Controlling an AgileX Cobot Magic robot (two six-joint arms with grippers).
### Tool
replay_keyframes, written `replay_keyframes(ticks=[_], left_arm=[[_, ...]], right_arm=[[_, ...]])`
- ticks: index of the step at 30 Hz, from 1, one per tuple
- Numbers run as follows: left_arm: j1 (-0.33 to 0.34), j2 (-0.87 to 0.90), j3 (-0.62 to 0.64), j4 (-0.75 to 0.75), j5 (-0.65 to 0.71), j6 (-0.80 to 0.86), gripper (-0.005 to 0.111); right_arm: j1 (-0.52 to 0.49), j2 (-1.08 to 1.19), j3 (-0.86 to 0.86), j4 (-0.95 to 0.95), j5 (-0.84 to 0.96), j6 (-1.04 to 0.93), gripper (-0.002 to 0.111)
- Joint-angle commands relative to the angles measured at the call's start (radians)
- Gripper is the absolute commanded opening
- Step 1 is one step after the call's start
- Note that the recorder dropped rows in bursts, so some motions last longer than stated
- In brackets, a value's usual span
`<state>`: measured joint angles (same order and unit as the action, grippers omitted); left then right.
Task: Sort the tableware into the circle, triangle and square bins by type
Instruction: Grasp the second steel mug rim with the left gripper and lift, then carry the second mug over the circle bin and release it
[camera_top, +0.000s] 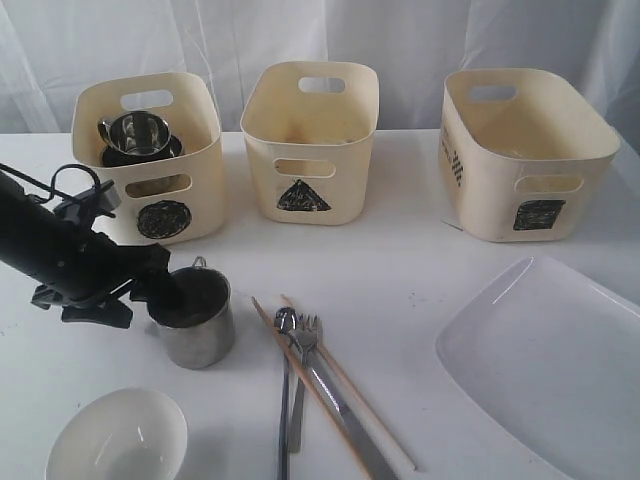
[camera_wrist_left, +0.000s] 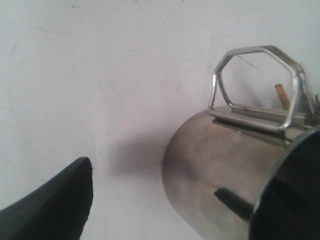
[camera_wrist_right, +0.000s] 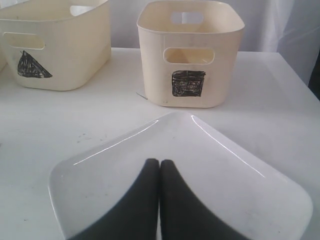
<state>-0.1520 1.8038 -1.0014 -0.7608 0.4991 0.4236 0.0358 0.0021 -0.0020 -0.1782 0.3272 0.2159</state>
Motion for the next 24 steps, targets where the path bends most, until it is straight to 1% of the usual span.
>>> replay_keyframes(ticks=[1,4,10,11,17,21,24], left_arm=[[-0.002,0.031,0.004,0.006,-0.031,0.024,0.072],[-0.002,0.042,0.004,0.019,-0.036,0.024,0.055],[0.0,0.036,-0.002,0.022,-0.036,0.024,0.005],[0.0,0.031,-0.002,0.022,-0.037,0.026,0.0],[0.0,-0.077,-0.002,0.059,-0.024,0.022,0.0],[0.0,-0.209,-0.002,0.072,-0.021,0.022,0.0],[0.0,-0.333,-0.014,0.116,-0.017,0.022,0.0]], right_arm=[[0.003,-0.002,0.002,-0.001,-0.015,0.004,0.0],[0.003,-0.002,0.002,-0.001,-0.015,0.004,0.0],[0.003,-0.002,0.002,-0.001,-0.015,0.004,0.0],[0.003,-0.002,0.002,-0.001,-0.015,0.004,0.0],[0.003,-0.002,0.002,-0.001,-0.015,0.004,0.0],[0.003,-0.002,0.002,-0.001,-0.015,0.004,0.0],[0.003,-0.002,0.002,-0.001,-0.015,0.004,0.0]])
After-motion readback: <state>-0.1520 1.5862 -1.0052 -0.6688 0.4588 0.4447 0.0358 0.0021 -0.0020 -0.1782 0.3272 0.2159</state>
